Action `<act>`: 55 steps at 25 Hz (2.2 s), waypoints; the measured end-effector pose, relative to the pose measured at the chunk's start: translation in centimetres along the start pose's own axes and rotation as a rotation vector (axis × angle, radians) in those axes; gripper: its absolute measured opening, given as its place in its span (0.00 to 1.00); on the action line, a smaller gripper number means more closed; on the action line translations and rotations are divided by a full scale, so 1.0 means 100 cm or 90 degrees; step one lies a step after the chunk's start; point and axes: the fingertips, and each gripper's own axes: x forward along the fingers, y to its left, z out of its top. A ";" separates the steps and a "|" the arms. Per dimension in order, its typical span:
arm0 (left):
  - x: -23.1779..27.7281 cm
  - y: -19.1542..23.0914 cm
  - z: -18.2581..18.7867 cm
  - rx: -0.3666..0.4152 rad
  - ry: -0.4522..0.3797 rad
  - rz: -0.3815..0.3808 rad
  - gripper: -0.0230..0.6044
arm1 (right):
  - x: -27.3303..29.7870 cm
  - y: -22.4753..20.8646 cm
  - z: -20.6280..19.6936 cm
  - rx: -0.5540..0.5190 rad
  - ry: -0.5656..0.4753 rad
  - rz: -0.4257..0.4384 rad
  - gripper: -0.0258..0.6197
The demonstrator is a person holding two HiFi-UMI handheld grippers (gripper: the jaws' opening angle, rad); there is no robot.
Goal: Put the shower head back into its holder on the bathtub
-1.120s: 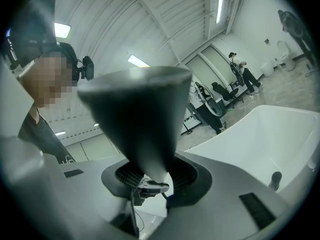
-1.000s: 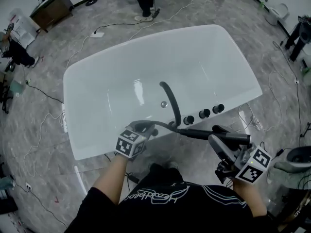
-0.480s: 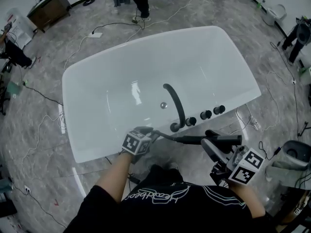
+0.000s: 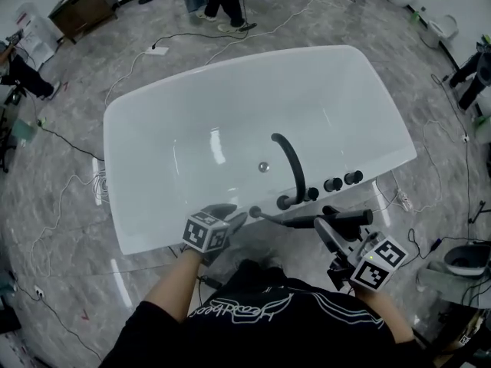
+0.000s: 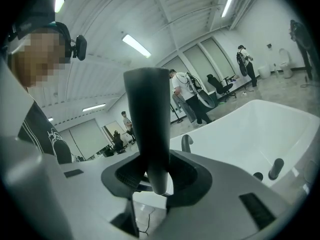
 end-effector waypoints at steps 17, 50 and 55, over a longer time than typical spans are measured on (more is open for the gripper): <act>-0.120 -0.027 0.033 -0.011 -0.179 -0.007 0.04 | 0.103 0.005 -0.073 -0.150 0.099 0.001 0.25; -0.161 0.019 -0.029 -0.081 -0.158 0.068 0.04 | 0.192 -0.049 -0.240 -0.313 0.323 -0.011 0.25; -0.155 0.012 -0.029 -0.085 -0.154 0.069 0.04 | 0.200 -0.042 -0.243 -0.329 0.335 0.010 0.25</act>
